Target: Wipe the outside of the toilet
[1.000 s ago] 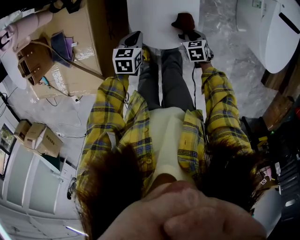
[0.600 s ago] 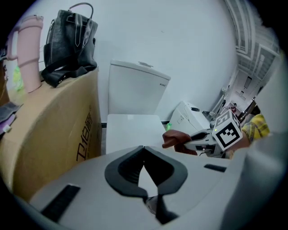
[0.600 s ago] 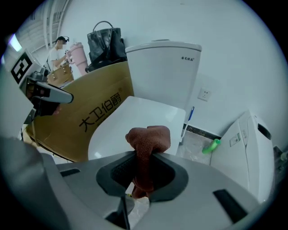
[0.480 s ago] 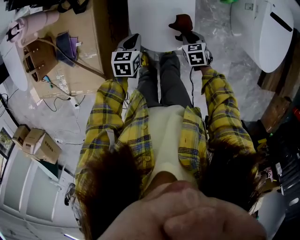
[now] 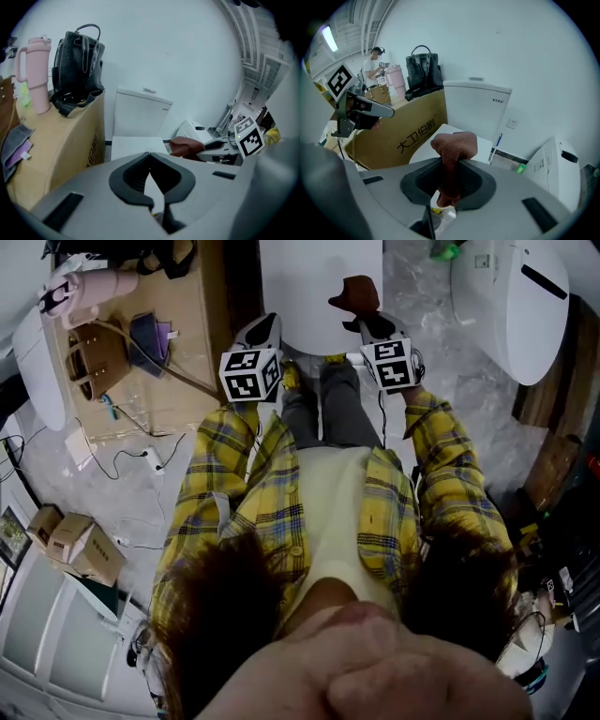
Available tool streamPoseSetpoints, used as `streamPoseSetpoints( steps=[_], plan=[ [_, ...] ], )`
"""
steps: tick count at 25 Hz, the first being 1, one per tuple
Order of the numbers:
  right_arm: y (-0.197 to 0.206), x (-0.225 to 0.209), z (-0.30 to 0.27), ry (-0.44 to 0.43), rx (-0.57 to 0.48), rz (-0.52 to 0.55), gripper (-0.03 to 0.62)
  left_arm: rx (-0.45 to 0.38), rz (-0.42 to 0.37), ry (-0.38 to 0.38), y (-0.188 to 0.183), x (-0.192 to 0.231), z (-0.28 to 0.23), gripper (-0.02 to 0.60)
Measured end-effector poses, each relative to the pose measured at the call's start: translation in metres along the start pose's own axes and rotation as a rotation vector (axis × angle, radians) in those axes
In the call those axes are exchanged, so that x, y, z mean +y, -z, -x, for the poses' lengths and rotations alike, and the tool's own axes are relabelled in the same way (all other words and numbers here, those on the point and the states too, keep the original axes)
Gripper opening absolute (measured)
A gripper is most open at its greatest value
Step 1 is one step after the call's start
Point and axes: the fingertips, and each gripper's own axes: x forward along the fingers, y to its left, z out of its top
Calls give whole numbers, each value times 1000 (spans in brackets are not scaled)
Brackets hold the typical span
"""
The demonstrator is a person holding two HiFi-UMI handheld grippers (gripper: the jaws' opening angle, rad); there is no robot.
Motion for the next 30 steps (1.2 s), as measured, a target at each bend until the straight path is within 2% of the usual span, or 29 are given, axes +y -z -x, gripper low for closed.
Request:
streamPoseSetpoints(
  steps=[4,17,30],
  plan=[
    [-21,11,24,-5,-46,3,84,-16,-71,20,-14,-10,13,9],
    [-68,31,92,51,-203,-66,84,-158,-164,42,-65,-32,55,9],
    [-94,45,136,43,-291,-137,84,-267,-199,52,-93,-53,91,9]
  ],
)
